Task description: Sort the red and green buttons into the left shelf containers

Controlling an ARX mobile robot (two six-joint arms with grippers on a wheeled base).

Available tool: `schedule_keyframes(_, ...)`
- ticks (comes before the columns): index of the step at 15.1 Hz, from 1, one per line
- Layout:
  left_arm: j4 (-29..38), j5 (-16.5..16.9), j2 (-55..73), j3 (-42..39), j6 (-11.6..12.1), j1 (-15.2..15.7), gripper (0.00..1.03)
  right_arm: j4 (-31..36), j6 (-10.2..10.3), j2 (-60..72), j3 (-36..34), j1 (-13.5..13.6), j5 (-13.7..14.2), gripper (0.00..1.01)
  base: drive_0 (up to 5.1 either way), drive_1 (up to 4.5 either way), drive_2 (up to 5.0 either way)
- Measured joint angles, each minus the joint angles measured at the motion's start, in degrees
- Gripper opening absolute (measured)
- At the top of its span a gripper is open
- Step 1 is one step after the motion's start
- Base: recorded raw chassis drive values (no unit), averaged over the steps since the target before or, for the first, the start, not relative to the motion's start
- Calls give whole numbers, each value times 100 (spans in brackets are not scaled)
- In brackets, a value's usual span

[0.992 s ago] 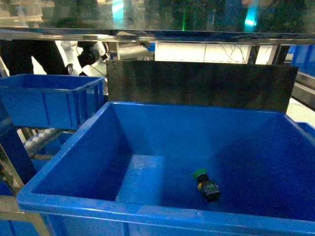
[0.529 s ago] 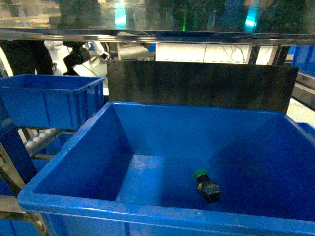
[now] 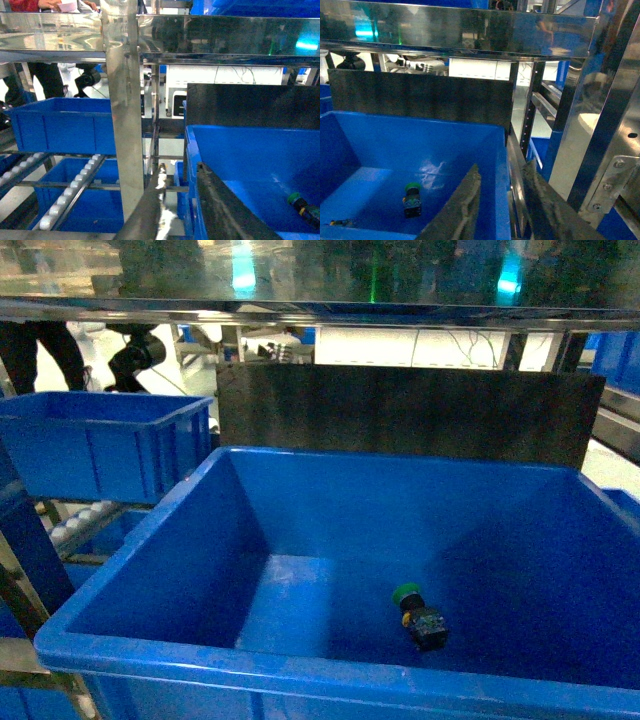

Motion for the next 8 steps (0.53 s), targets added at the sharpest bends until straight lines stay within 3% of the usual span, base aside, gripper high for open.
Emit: schedule_keyframes(8,0,0,0,0,0,0,87,0,0,0,0,0,0,95,0,0,0)
